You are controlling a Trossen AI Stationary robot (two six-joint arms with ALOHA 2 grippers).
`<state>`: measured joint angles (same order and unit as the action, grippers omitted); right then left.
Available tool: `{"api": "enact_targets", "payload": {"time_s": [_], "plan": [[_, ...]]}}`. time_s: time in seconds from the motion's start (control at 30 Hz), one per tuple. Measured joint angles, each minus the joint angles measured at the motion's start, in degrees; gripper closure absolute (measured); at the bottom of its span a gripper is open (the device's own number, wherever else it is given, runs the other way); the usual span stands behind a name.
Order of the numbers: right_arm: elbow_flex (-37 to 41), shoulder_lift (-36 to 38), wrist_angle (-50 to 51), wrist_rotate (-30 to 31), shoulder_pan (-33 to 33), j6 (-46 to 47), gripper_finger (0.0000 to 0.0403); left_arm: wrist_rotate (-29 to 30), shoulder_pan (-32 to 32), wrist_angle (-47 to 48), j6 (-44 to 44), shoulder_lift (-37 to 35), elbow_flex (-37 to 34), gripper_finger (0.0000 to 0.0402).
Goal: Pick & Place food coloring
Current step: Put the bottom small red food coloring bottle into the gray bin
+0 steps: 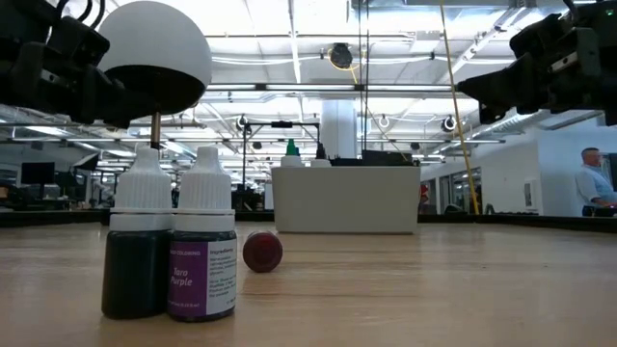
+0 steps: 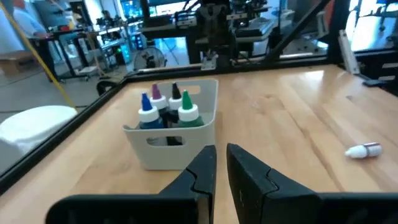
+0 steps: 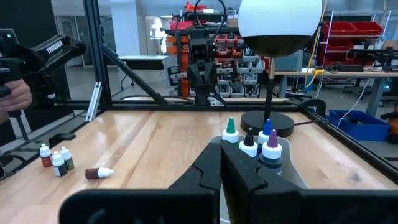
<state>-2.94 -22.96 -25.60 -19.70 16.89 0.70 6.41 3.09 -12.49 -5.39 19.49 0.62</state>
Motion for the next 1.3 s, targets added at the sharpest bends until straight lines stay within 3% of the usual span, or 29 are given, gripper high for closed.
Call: {"api": "enact_targets", "payload": {"time_s": [0.33,0.53,0.7,0.8,1.03,1.3], "plan": [[0.09,-0.02,0.08,0.02,0.00,0.00,0.0403,2.69,2.84,-0.40,3.57,1.16,1.98,0.0355],[0.11,-0.04,0.95,0.02,0.00,0.34,0.0403,9.36,11.00,-0.40,5.14,11.53,12.53,0.0355],[0.11,-0.04,3.00,0.02,0.00,0.62,0.0403,16.83,17.36,5.75,7.08,27.41,25.02,0.0355],[0.13,-0.02,3.27,0.03,0.00,1.76,0.0403,17.83,19.70,11.29,11.67,38.12,32.96,0.0355],[0.15,-0.04,3.67,-0.02,-0.01,3.14,0.0403,16.12,25.78,36.38,27.96,59.51,58.77,0.0355],[0.16,-0.03,3.16,-0.02,0.00,2.99,0.0403,6.93,28.67,59.49,31.13,79.57,88.63,0.0355]]}}
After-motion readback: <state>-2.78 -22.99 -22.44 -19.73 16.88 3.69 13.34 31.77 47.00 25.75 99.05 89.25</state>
